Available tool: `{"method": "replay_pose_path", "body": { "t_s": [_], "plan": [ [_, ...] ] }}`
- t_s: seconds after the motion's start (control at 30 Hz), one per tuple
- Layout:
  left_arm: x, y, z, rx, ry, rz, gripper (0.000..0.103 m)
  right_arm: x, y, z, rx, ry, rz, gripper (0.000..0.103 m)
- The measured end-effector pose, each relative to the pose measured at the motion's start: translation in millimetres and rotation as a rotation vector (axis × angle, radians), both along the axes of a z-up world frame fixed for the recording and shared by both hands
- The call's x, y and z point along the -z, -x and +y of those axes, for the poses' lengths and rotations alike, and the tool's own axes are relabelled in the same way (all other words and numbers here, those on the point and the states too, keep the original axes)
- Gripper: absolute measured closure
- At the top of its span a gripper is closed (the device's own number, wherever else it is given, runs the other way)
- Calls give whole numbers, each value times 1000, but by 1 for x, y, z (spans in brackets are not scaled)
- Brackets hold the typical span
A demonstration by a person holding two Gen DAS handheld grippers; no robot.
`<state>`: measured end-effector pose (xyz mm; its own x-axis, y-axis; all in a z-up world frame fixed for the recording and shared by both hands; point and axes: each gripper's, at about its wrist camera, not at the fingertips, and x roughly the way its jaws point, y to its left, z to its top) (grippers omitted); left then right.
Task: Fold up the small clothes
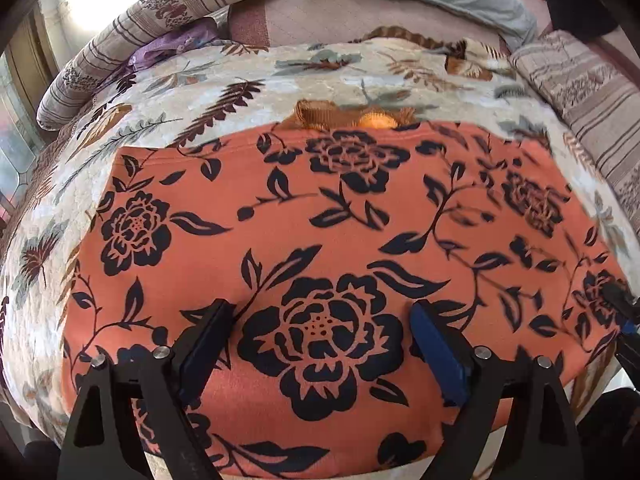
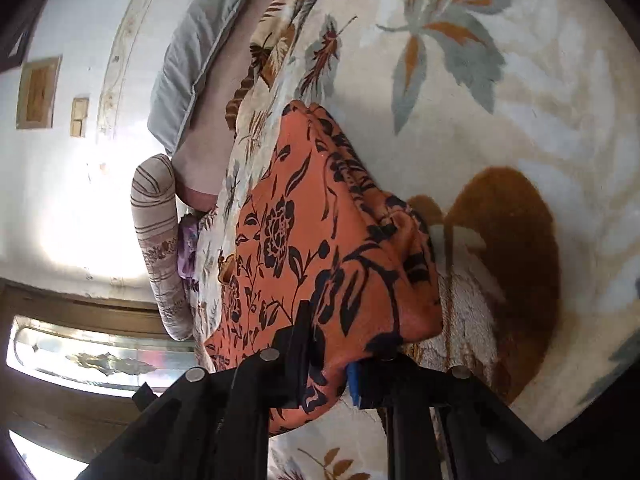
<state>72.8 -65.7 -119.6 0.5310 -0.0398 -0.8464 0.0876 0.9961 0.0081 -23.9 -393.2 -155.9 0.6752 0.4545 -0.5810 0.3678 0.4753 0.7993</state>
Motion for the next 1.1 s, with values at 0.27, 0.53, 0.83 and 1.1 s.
{"method": "replay_pose_path", "body": {
  "t_s": [0.27, 0.53, 0.83, 1.1],
  "plan": [
    [19, -6, -1, 6, -38, -11, 11, 5, 9, 0, -73, 109, 119, 78],
    [18, -8, 2, 13, -35, -14, 10, -68, -10, -62, -102, 202, -79, 22],
    [20, -8, 3, 12, -25, -8, 10, -3, -200, -46, -383, 201, 105, 52],
    [20, -10, 4, 10, -10, -4, 9, -7, -189, -42, -254, 377, 118, 79]
  ]
}}
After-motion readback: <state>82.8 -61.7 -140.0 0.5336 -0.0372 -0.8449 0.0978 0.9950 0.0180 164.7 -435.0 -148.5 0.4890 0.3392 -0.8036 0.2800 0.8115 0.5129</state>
